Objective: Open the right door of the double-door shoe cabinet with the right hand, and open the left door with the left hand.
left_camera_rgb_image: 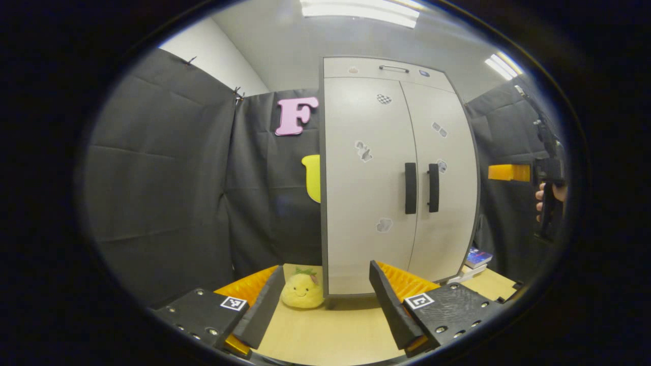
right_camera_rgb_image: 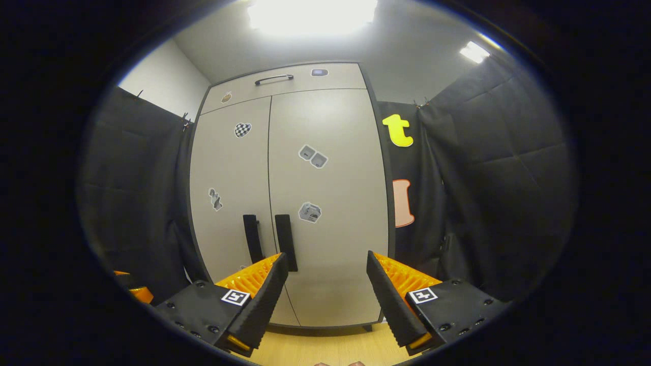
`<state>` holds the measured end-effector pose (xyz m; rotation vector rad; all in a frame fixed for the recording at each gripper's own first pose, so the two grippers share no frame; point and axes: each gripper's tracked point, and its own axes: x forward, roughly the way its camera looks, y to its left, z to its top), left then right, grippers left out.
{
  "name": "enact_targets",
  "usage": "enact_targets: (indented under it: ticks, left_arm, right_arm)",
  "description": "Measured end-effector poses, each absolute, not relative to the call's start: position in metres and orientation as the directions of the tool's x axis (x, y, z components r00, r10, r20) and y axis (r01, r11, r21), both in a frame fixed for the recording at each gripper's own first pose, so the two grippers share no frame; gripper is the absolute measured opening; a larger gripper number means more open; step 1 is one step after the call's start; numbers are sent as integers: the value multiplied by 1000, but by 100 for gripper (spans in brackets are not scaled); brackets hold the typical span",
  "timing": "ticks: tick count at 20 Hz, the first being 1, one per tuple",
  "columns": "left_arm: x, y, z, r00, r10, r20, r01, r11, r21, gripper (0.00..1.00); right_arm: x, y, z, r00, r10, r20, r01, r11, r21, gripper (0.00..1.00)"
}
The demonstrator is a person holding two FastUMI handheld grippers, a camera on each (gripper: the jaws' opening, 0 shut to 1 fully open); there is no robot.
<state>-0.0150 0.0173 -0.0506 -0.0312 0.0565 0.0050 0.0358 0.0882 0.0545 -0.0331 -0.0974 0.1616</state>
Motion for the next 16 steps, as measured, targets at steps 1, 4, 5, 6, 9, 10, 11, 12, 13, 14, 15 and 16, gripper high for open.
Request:
enact_targets:
  ticks: [1, 4, 5, 6, 9, 10, 11, 12, 13, 14, 15, 16]
  left_arm:
    - [-14, 17, -50, 998, 2, -55, -4, 999, -32, 96]
    - [-14, 19, -57, 998, -1, -63, -2, 999, -46, 96]
    - [-14, 20, -58, 998, 0, -64, -3, 999, -47, 96]
    - [-14, 21, -59, 998, 0, -63, -3, 999, -45, 96]
    - [-11, 24, -66, 997, 9, -74, -12, 999, -36, 96]
    - [-10, 26, -68, 997, 11, -76, -14, 999, -40, 96]
    - [-12, 29, -72, 997, 13, -81, -17, 999, -49, 96]
    - [-12, 30, -75, 996, 13, -88, -18, 998, -60, 96]
    - [-11, 31, -81, 995, 12, -99, -19, 997, -68, 96]
    - [-11, 34, -84, 994, 14, -110, -22, 997, -68, 96]
    - [-13, 37, -87, 993, 20, -116, -27, 998, -59, 96]
    - [-14, 41, -88, 993, 29, -115, -35, 998, -47, 96]
  right_arm:
    - [38, 95, 61, 979, 172, 109, -168, 985, -39, 97]
    - [49, 113, 75, 970, 201, 135, -194, 979, -67, 97]
    - [52, 120, 78, 968, 211, 137, -203, 977, -70, 98]
    - [56, 128, 83, 965, 219, 146, -210, 975, -70, 97]
    - [71, 143, 91, 962, 221, 161, -209, 974, -85, 97]
    - [77, 148, 88, 962, 226, 154, -214, 973, -89, 97]
    - [83, 154, 88, 960, 234, 155, -223, 971, -86, 97]
    - [90, 160, 89, 957, 237, 166, -226, 971, -83, 97]
    - [98, 161, 86, 959, 230, 167, -218, 972, -88, 97]
    - [106, 164, 82, 961, 227, 158, -214, 972, -95, 97]
    - [113, 167, 78, 963, 225, 146, -212, 972, -97, 97]
    - [121, 171, 75, 964, 227, 137, -215, 972, -98, 92]
